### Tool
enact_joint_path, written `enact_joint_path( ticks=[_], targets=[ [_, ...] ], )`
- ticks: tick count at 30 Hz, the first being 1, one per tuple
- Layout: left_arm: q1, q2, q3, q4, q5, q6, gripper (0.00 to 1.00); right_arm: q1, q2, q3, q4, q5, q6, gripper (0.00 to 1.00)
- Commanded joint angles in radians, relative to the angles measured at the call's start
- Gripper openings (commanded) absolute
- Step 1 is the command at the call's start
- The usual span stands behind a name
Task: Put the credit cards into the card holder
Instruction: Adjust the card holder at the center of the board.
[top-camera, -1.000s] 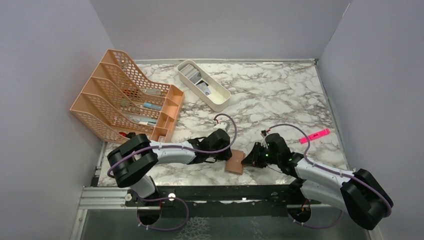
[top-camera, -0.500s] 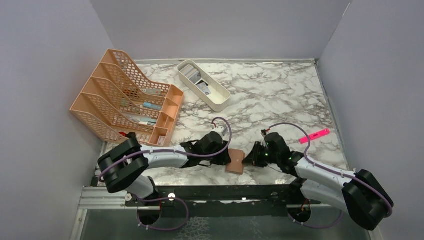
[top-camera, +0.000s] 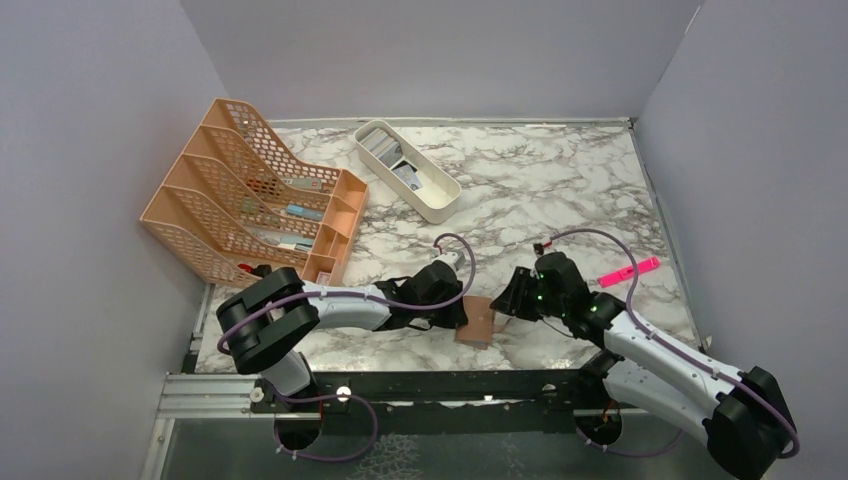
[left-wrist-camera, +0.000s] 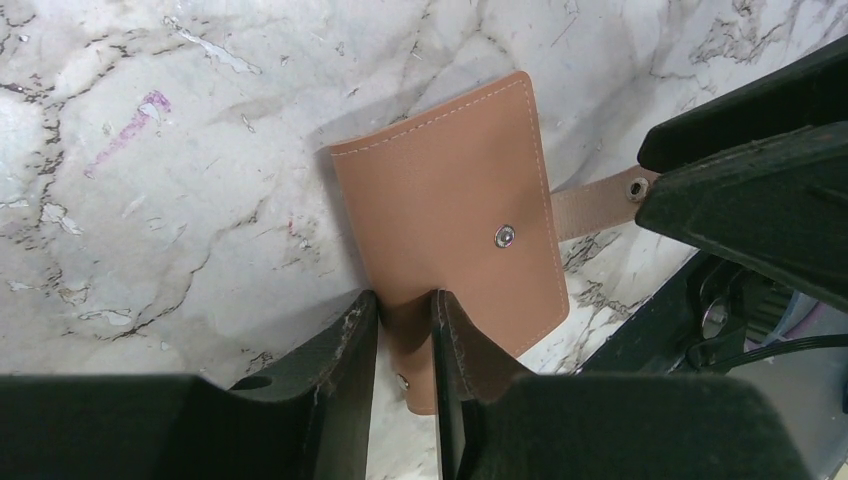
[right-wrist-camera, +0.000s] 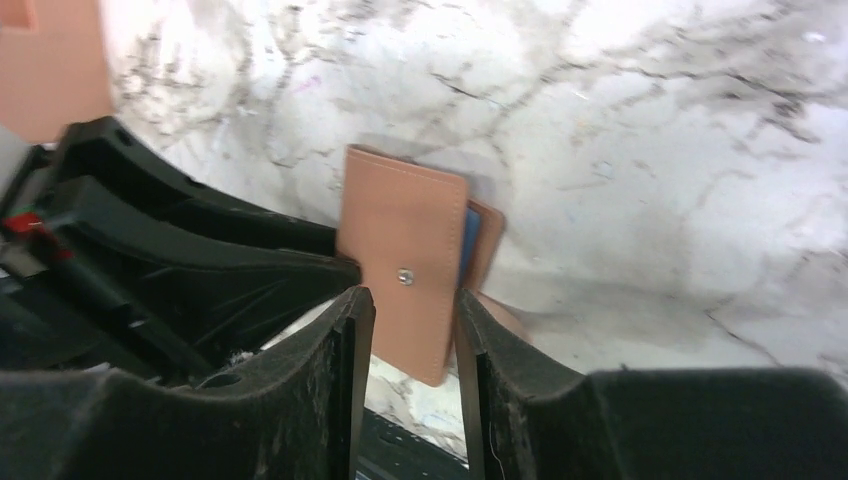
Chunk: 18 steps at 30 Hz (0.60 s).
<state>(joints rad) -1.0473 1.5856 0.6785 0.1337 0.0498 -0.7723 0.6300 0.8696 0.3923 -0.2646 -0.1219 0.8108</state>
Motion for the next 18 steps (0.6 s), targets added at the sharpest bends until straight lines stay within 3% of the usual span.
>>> enact_joint_path(
  ticks=[1, 15, 18],
  targets=[
    [-0.015, 0.057, -0.003, -0.129, -0.085, 0.039, 0.25, 0.002, -0.006, 0.003, -0.127, 0.12, 0.024, 0.41],
    [-0.032, 0.023, 0.002, -0.137, -0.057, 0.06, 0.25, 0.002, -0.175, -0.093, -0.16, 0.112, 0.19, 0.43],
    [-0.033, 0.018, 0.001, -0.134, -0.047, 0.065, 0.24, 0.002, -0.188, -0.08, -0.206, 0.149, 0.207, 0.48]
  ],
)
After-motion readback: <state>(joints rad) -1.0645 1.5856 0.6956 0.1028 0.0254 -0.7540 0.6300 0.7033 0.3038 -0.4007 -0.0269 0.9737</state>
